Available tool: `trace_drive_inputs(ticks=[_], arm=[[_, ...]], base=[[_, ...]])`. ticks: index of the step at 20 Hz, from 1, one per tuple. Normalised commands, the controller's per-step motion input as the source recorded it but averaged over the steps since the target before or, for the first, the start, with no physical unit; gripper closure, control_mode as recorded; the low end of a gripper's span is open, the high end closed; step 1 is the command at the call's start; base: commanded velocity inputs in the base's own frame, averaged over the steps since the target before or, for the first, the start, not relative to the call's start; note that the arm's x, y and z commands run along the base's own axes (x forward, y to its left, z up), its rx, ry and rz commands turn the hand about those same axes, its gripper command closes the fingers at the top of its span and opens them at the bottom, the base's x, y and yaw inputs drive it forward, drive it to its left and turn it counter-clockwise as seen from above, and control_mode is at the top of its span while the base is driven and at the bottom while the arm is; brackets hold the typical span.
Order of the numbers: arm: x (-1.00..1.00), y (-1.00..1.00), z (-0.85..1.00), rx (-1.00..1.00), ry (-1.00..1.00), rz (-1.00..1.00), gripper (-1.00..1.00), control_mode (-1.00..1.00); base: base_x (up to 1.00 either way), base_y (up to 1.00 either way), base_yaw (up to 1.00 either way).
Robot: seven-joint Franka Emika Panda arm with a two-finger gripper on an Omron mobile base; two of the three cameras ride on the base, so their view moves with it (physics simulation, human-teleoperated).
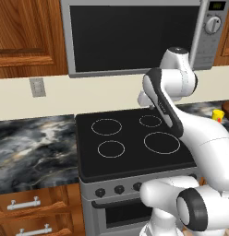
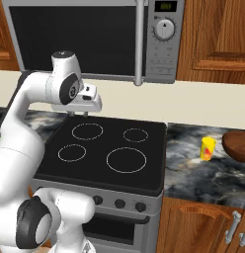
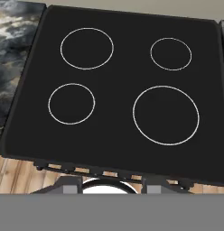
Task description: Pick the cup and bowl from the counter and place them on the counter next to the sink.
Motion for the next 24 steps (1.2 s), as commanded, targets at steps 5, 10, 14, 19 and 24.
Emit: trace_drive_inputs(ticks=[5, 10, 14, 19, 24], arm=[[0.03, -0.02, 0.00, 0.00, 0.00, 0.00, -1.00, -1.00], [-0.06, 0.01, -0.01, 0.00, -0.03, 0.00, -1.00, -1.00], [-0.17, 0.00, 0.00, 0.00, -0.06, 0.00, -1.00, -1.00], [-0.16, 0.00, 0.00, 0.00, -0.04, -0.01, -1.00, -1.00], [-0.24, -0.14, 0.00, 0.00, 0.01, -0.08, -1.00, -1.00]], base=[[0.00, 0.00, 0.00], [0.00, 0.00, 0.00], [0.00, 0.00, 0.00], [0.00, 0.00, 0.00], [0.00, 0.00, 0.00]])
